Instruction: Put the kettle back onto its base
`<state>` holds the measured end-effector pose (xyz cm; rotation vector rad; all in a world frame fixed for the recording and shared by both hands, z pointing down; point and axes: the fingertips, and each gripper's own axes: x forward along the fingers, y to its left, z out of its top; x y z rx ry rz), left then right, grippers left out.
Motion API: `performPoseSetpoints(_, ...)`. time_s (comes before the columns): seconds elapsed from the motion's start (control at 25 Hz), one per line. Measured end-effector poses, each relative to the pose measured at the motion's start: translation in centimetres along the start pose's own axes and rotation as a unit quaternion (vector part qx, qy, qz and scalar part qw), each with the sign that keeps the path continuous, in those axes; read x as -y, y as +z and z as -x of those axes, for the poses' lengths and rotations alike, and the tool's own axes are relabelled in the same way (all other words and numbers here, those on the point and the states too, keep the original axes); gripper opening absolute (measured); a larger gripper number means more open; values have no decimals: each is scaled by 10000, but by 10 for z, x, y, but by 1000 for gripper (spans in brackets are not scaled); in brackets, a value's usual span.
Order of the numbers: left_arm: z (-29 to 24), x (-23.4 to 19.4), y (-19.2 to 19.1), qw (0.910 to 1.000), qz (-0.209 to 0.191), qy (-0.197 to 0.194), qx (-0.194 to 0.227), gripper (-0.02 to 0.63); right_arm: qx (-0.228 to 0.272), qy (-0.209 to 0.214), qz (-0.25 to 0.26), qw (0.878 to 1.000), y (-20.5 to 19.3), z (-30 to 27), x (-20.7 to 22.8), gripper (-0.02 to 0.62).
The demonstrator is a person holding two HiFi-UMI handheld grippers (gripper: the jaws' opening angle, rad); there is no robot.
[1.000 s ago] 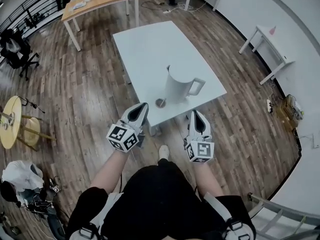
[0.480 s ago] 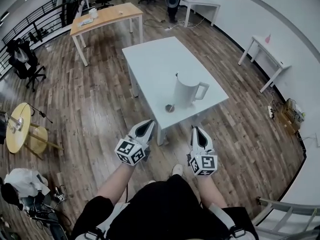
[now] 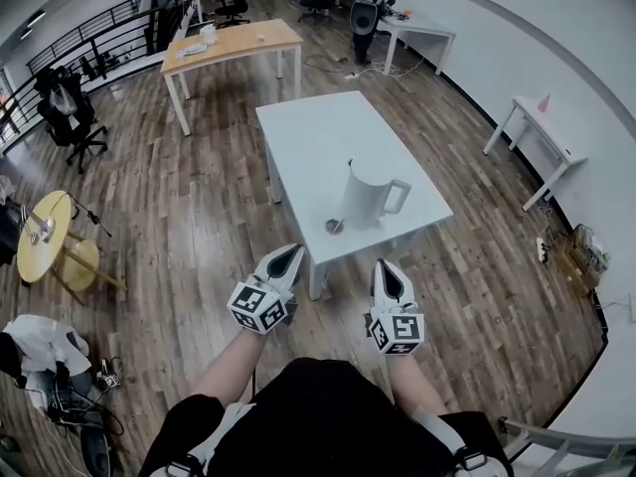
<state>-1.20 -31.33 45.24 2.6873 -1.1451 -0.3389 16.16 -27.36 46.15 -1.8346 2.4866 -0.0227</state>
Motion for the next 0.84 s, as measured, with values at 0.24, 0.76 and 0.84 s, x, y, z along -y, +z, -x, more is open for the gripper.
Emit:
performPoseSetpoints(0.24,-9,12,-9,9999,32,114,31,-2,67,132,-81,9999,5,3,17,3)
performPoseSetpoints(0.76,-25,30,-15,9999,-36,27,-100,-2,77,126,-164,9998,4,15,38,3)
performPoseSetpoints(0.84,-28,32,-18,9999,-1,12,-114,-2,57,104,-164,9998,3,16,42,3)
